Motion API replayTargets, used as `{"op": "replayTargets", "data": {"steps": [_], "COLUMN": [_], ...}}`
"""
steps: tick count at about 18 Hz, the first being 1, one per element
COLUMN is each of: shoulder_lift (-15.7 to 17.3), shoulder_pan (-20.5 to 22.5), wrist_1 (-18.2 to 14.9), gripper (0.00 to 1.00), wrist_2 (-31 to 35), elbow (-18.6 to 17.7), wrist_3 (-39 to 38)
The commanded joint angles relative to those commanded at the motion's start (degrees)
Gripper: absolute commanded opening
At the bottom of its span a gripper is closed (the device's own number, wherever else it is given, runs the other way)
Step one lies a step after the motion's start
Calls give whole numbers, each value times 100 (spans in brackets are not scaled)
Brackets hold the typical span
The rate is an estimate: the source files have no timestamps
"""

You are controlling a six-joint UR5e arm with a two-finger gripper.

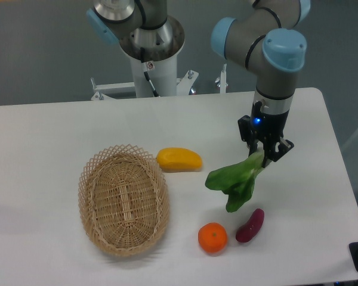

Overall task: Place the green vegetable on the table
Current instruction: 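Lower the held green bok choy onto the table beside the mango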

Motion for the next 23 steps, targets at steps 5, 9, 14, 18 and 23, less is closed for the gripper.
{"op": "replayTargets", "data": {"steps": [5,9,14,18,23], "shoulder_lift": [0,-9,-26,-79,-333], "shoulder_pan": [35,70,79,149,264], "wrist_1": [35,62,245,519,809], "gripper": [45,45,45,45,45], "wrist_2": [0,17,35,96,149], "elbow": [-79,-298,-650,-879,-1090], "wrist_3": [44,325,825,1369,1853]}}
